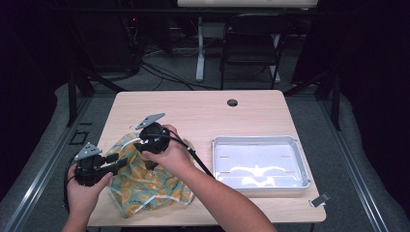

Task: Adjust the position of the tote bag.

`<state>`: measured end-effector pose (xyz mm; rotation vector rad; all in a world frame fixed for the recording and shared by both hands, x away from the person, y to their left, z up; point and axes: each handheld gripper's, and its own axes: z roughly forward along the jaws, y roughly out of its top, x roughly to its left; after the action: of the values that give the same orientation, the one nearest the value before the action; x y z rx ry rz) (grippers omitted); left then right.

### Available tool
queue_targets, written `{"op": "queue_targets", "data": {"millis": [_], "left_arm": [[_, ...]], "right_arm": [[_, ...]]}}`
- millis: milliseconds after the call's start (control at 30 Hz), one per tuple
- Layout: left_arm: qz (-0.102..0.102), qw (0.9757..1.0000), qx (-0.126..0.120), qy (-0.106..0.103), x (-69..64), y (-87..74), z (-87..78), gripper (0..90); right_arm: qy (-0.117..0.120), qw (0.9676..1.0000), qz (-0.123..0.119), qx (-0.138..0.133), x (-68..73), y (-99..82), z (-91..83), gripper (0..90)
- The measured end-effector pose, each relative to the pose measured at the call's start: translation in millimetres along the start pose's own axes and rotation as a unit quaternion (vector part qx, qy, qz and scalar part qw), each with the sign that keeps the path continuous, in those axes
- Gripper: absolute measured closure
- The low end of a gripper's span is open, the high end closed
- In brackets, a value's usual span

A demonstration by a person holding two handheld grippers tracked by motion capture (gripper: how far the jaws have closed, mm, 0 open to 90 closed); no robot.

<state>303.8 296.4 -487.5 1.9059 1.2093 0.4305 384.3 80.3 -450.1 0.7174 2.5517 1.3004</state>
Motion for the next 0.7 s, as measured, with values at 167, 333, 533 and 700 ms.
{"op": "queue_targets", "data": {"millis": [167, 333, 533, 700], "left_arm": [[-0.001, 1.0000, 0.000, 0.000, -0.2, 0.0, 0.5, 54.9], [-0.002, 1.0000, -0.002, 0.001, 0.8, 0.1, -0.4, 55.0], [-0.003, 1.0000, -0.002, 0.001, 2.0, -0.2, -0.7, 54.9], [-0.003, 1.0000, -0.004, 0.002, 2.2, 0.2, -0.5, 55.0]], "right_arm": [[0.001, 1.0000, 0.005, -0.003, -1.9, -1.9, -5.0, 57.7], [0.004, 0.9999, 0.012, 0.005, -2.5, -5.6, -3.4, 54.8], [0.000, 0.9999, 0.012, 0.004, -3.0, -8.5, -2.9, 58.4], [-0.005, 0.9999, 0.010, 0.004, -1.0, -8.0, -3.1, 58.7]]}}
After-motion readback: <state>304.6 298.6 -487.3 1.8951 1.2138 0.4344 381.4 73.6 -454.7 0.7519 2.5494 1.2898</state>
